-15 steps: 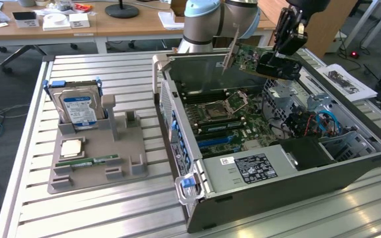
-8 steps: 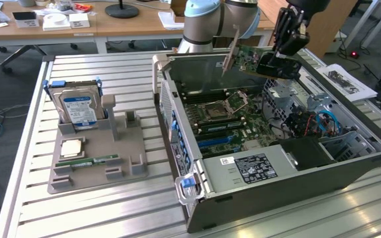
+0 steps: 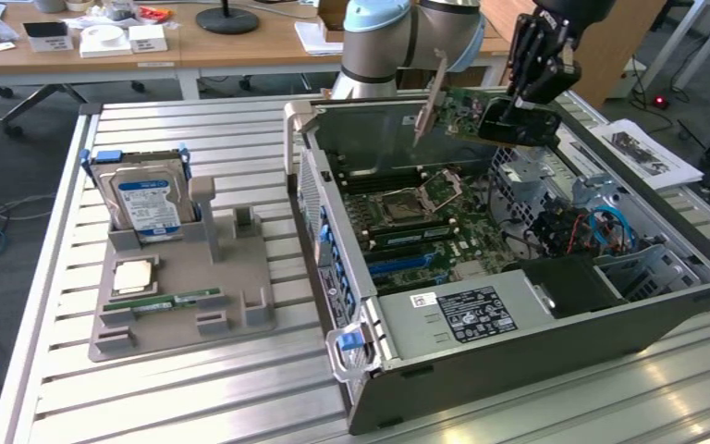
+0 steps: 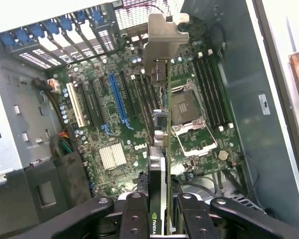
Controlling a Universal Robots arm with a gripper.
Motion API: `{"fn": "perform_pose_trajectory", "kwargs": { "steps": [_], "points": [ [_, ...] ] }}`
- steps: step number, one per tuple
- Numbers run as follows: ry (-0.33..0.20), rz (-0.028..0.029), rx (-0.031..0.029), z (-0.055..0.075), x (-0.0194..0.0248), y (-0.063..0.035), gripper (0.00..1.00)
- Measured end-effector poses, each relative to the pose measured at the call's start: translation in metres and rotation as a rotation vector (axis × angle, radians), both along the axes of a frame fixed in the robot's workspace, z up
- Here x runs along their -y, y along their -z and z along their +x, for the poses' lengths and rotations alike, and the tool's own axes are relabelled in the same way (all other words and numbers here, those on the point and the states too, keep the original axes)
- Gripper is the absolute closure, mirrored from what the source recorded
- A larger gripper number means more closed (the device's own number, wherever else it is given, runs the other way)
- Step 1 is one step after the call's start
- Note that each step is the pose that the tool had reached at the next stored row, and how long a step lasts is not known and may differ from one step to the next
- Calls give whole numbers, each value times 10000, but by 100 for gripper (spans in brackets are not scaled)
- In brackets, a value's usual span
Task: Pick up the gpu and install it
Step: 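Insert the gpu into the slot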
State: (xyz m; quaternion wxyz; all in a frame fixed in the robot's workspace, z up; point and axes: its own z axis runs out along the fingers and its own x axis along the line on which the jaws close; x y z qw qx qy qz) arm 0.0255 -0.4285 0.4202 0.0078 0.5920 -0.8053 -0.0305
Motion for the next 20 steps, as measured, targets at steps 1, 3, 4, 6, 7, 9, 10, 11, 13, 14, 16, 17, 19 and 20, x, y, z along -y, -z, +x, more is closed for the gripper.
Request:
{"fn": "perform_pose_trajectory", "kwargs": {
  "steps": [1,3,4,6,7,9,10,11,13,14,16,17,19,20],
  "points": [
    [-80,0,1,0,0,0,73],
    [-263,0,1,0,0,0,73],
    [-356,0,2,0,0,0,73],
    [-559,0,2,0,0,0,73],
    [-671,1,2,0,0,0,73],
    [-909,0,2,0,0,0,73],
    [-1032,0,2,0,0,0,73],
    [-1169,1,2,0,0,1,73],
    [-1426,0,2,0,0,1,73],
    [-1560,1,2,0,0,1,73],
    [-1844,0,3,0,0,1,73],
    [-1988,0,2,0,0,1,73],
    [-2287,0,2,0,0,1,73],
    [-2434,0,2,0,0,1,73]
  ]
}}
